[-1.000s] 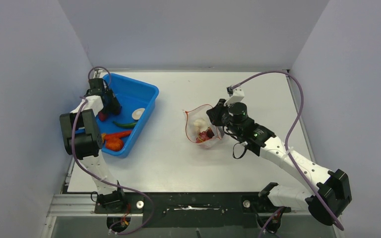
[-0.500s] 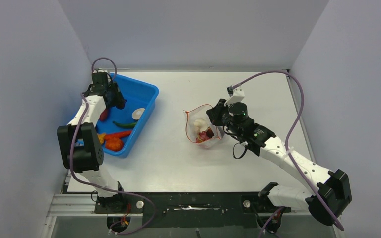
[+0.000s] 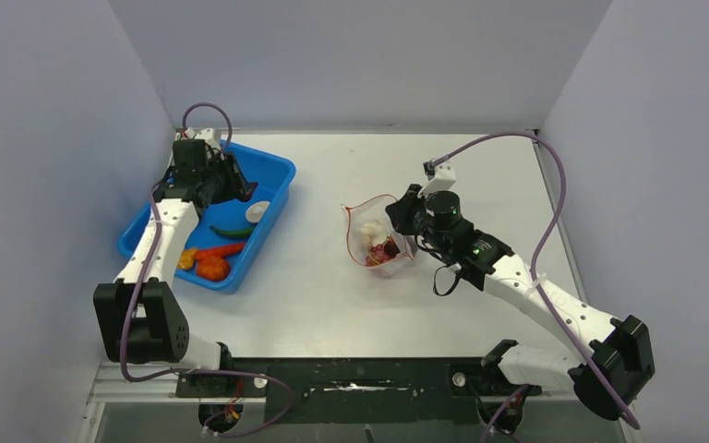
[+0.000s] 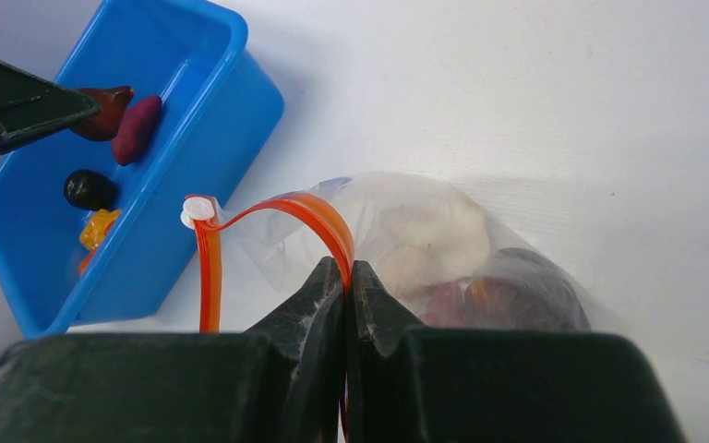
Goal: Place the food in the zip-top bag and seal the zipper
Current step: Pick up the fake fruit from the bin, then place the fake fruit in the zipper food storage bag.
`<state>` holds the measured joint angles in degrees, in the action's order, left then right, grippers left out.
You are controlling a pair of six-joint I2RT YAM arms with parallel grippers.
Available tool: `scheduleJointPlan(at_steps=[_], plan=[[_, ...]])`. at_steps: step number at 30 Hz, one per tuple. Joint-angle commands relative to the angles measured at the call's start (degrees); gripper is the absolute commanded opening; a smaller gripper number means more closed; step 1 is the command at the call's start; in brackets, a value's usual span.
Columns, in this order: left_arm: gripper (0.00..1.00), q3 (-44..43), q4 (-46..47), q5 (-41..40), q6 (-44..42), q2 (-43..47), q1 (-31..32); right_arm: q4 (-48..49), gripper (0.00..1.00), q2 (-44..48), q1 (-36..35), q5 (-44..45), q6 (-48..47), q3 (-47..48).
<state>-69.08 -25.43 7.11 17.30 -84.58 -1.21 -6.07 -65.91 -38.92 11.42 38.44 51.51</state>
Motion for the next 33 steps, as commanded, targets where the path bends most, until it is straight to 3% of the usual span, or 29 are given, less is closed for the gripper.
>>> scheduleJointPlan(at_steps=[1,6,20,27,33], plan=[[0.28,0.7,2.5,8.1,-0.5,5.3,1.4,1.9,0.00,1.9,0.7,1.9,0.1,0.7],[0.28,2.3,5.4,13.9,-0.3,8.2,4.6,2.2,0.00,0.8,0.7,0.3,0.5,1.1],[0.27,4.6,19.3,30.4,11.1,12.2,14.6,1.9,0.00,-1.5,0.7,0.3,0.2,3.1],[0.26,6.7,25.3,29.9,13.4,13.0,24.4,2.0,0.00,-1.8,0.7,0.4,0.1,3.4],[0.26,7.1,25.1,29.3,10.6,12.5,29.6,1.6,0.00,-2.2,0.7,0.2,-0.2,4.0]])
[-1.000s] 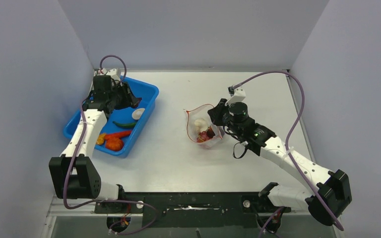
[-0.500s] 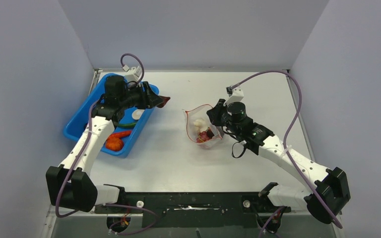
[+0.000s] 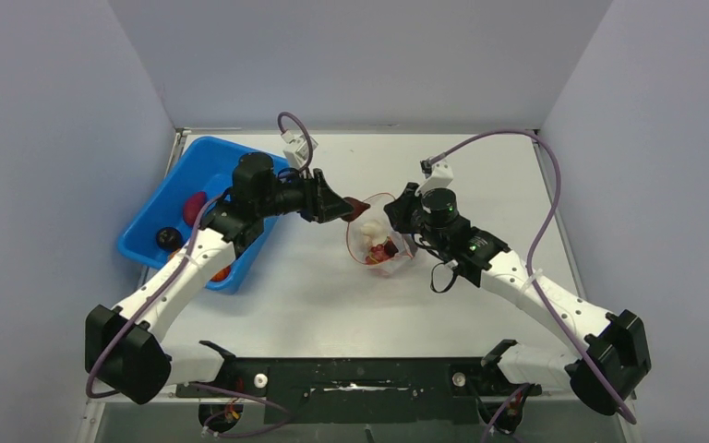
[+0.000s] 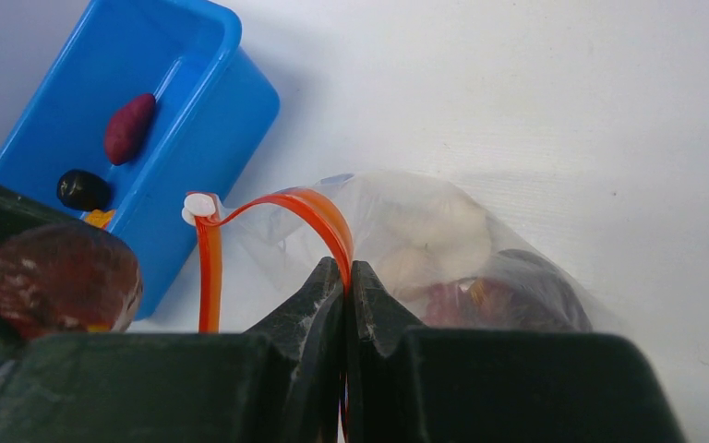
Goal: Place the food in the zip-top bag and seal the zipper
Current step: Place the fake fruit in the zipper food storage bag.
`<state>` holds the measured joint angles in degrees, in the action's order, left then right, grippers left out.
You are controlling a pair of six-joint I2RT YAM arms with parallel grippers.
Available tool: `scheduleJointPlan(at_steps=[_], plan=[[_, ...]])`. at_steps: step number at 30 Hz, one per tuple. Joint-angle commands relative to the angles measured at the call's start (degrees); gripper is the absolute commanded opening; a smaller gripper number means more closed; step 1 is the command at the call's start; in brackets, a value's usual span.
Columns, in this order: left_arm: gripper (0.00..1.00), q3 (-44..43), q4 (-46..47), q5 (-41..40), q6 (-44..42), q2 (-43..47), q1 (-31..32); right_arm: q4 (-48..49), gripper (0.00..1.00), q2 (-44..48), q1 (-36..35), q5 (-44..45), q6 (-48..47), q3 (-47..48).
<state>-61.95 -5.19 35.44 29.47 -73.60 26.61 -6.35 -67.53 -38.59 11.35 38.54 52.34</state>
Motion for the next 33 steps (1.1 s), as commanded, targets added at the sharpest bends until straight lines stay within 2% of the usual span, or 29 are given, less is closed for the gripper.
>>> scheduleJointPlan(at_steps=[1,8,17,22,27,33], plan=[[0.26,0.3,4.8,0.6,-2.0,1.5,2.2,1.9,0.00,-0.5,0.5,0.3,-0.2,3.2],[0.27,0.8,4.8,-0.3,-2.4,-0.1,3.1,2.6,0.00,-0.7,0.4,-0.1,0.1,2.9],[0.43,1.1,4.1,-1.7,-3.3,-3.3,4.0,3.0,0.00,-0.3,0.4,-0.3,0.3,2.6],[0.56,-0.6,0.8,-4.5,-6.7,-4.3,5.8,3.2,0.00,-0.1,0.5,-0.1,0.3,2.2],[0.62,-1.1,0.4,-5.7,-7.4,-3.9,6.0,3.3,0.00,-0.1,0.4,-0.1,0.3,2.2],[0.63,-2.0,-0.8,-8.3,-8.2,-3.0,6.0,3.2,0.00,0.3,0.5,0.0,0.2,1.8]])
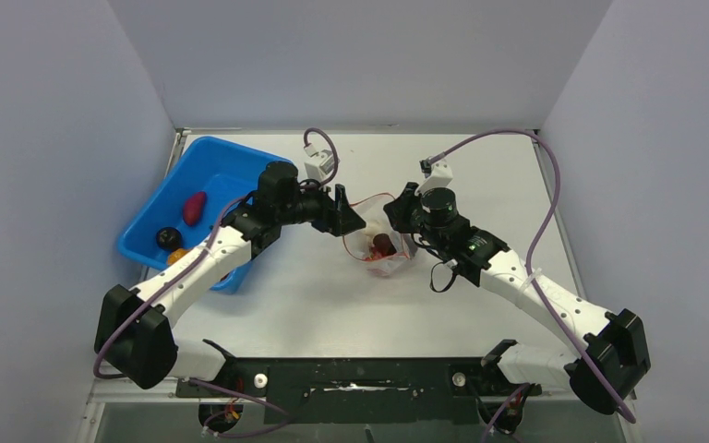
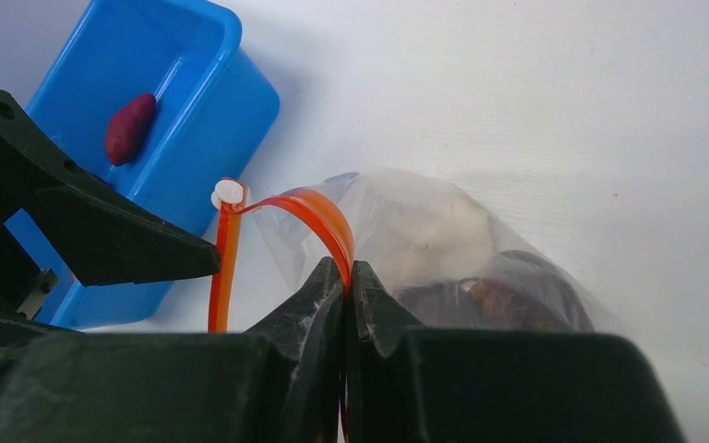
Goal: Place the food in the zip-top bag and seal the zipper
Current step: Place the fake fruit in the zipper food storage bag, then pick up the fake vegetable from the bin.
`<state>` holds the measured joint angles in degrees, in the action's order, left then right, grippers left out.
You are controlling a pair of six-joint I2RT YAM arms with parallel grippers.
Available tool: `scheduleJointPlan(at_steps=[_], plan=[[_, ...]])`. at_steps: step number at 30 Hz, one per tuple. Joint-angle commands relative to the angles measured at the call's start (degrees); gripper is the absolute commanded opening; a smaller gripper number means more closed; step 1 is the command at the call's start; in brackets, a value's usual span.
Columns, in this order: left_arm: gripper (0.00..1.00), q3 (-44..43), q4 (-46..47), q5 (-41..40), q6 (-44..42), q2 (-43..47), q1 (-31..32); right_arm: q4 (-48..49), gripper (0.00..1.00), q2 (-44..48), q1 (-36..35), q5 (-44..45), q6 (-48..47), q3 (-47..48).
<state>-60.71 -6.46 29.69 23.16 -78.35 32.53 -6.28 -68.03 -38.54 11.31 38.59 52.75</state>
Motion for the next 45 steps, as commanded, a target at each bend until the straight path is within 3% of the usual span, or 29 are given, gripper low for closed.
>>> scheduleJointPlan(at_steps=[1,12,17,33,36,40,45], plan=[[0.64,-3.4,0.4,-3.3,-2.2,2.0,0.1,3.2,0.00,0.9,0.4,0.2,0.2,1.2],[0.64,-4.6,-3.8,-18.3,-6.8,6.1,-0.6,3.2,0.00,1.9,0.6,0.4,0.0,0.4],[0.65,-7.1,-10.4,-27.8,-7.8,5.9,-3.1,3.3,0.00,2.6,0.7,0.4,0.0,-0.1],[0.71,-7.2,-17.9,-43.5,-13.5,0.9,-27.9,3.2,0.00,4.1,1.0,-1.5,-0.4,-1.1],[0.73,-4.9,-14.3,-47.0,-13.7,-0.1,-31.1,3.1,0.00,4.0,1.2,-2.0,-0.7,-0.9],[0.75,-3.3,-10.0,-45.5,-15.5,-2.2,-36.3,2.8,0.00,3.3,1.2,-2.8,-0.9,0.0],[0.75,-1.7,-4.6,-49.9,-23.7,-5.5,-37.0,2.6,0.00,2.9,1.3,-3.2,-0.9,0.5]])
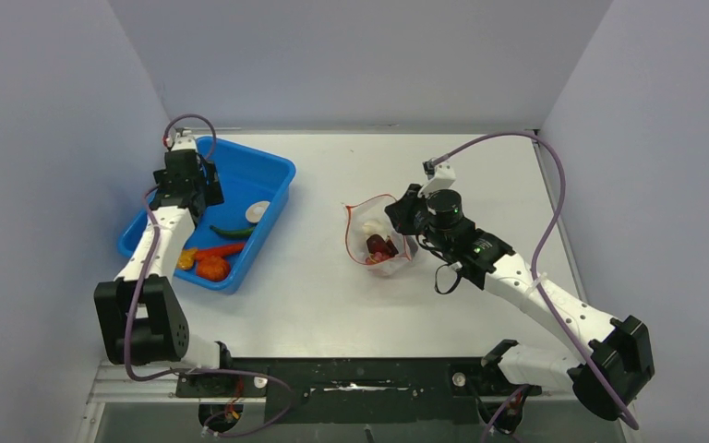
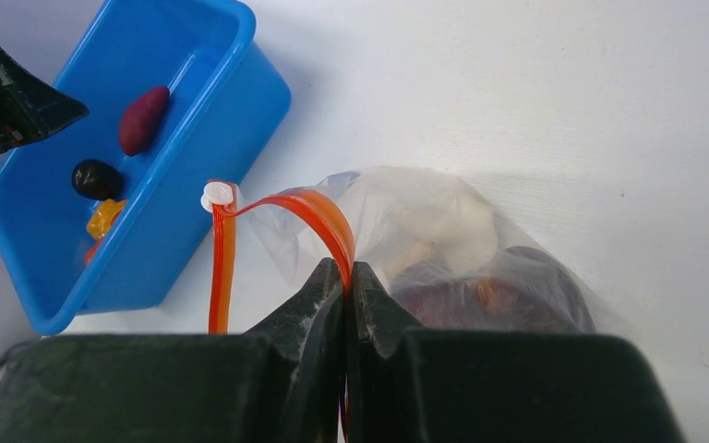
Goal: Place the food in the zip-top bag and seal the zipper
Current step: Pick up the fake vegetable from the bin.
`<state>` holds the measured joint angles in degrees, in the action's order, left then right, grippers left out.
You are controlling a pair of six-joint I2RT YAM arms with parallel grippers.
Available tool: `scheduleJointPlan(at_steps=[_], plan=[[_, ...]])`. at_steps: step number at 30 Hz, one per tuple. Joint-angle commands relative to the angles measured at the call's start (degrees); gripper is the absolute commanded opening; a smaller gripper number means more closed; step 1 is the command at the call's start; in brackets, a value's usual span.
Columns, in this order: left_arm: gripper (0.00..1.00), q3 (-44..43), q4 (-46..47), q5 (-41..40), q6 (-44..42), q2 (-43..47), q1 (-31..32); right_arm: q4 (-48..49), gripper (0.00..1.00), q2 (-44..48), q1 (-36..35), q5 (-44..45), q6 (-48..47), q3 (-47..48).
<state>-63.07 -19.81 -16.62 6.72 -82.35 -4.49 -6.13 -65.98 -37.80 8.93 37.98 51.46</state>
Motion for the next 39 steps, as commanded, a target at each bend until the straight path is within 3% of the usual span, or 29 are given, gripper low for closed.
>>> scheduleJointPlan(at_steps=[1,20,39], plan=[[0.76,1.2,9.8,-3.8,-8.7,-2.1,0.0,2.6,0.00,0.8,0.5,-0.7,-0.2,1.7],[0.75,-0.3,13.7,-15.2,-14.3,-18.8,-0.9,-0.5,0.00,-2.0,0.6,-1.3,-0.2,5.1],[0.73,-8.5,16.4,-11.0,-19.3,-30.4,-1.7,-1.9,0.00,-1.5,0.7,0.8,-0.1,5.5]])
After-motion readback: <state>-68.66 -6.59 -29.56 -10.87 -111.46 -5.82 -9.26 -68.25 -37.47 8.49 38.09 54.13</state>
